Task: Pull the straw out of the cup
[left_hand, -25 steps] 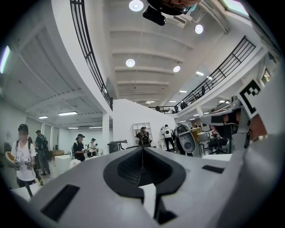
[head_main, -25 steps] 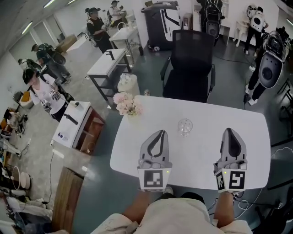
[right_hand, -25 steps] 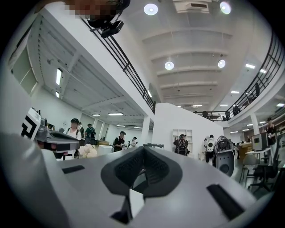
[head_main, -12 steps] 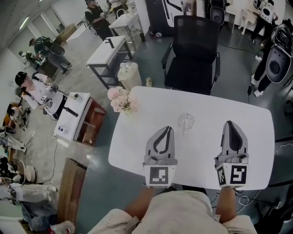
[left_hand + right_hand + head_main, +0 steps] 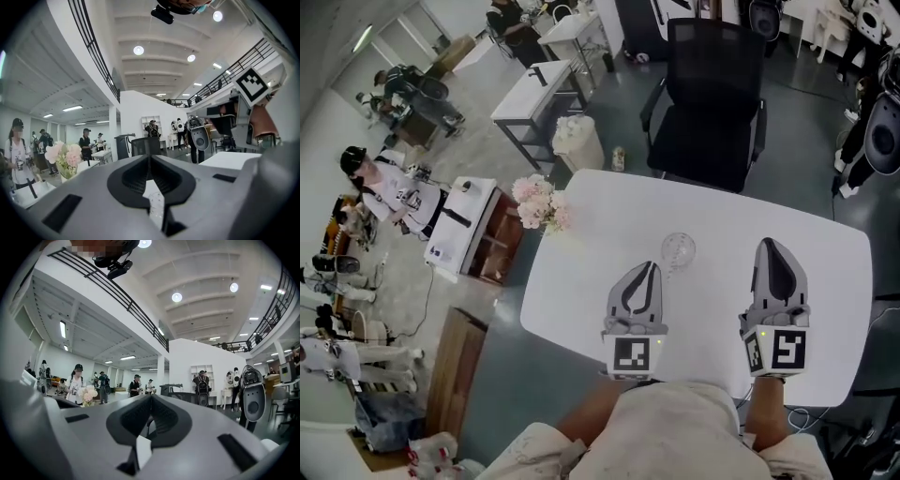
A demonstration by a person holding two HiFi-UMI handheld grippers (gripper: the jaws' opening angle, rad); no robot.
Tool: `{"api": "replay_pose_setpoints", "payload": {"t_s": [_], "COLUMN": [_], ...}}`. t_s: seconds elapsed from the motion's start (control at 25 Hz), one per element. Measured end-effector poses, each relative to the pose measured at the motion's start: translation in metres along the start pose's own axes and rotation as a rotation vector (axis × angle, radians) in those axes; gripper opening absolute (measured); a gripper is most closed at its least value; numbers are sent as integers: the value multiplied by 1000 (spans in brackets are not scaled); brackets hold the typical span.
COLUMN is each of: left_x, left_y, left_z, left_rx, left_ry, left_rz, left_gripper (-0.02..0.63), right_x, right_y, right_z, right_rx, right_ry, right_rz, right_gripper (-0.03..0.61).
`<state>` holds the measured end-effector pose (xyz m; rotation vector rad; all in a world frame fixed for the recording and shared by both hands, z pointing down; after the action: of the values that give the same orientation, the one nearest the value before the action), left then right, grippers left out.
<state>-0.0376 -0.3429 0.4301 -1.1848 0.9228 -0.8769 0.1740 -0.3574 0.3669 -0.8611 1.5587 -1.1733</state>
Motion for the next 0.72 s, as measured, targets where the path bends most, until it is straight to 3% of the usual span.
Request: {"api": "replay_pose_setpoints", "payload": {"t_s": [0.56,0.72], "left_x": [33,48], "left_y": [-58,-82], "left_z": [32,40], "left_rx": [2,-19], "left_ry": [-19,-28], "left_rz": [-192,-265], "left_gripper": [10,95], "right_x": [14,24], "right_y": [-49,-67], "right_z": [42,57], "right_rx": [106,130], "right_ry": [9,10], "right_rz": [-61,-83], "right_gripper": [3,2]}}
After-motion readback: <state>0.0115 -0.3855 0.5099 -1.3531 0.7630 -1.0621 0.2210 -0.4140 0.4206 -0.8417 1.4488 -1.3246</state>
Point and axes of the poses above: the fingertips, and each gripper's own axes: x forward along the fingers, z to its right, y out of its top, the point moved 5 cm from there along -x, backward along the fingers, and after that the axes turned 14 degrees about z, right-handed, at the moved point
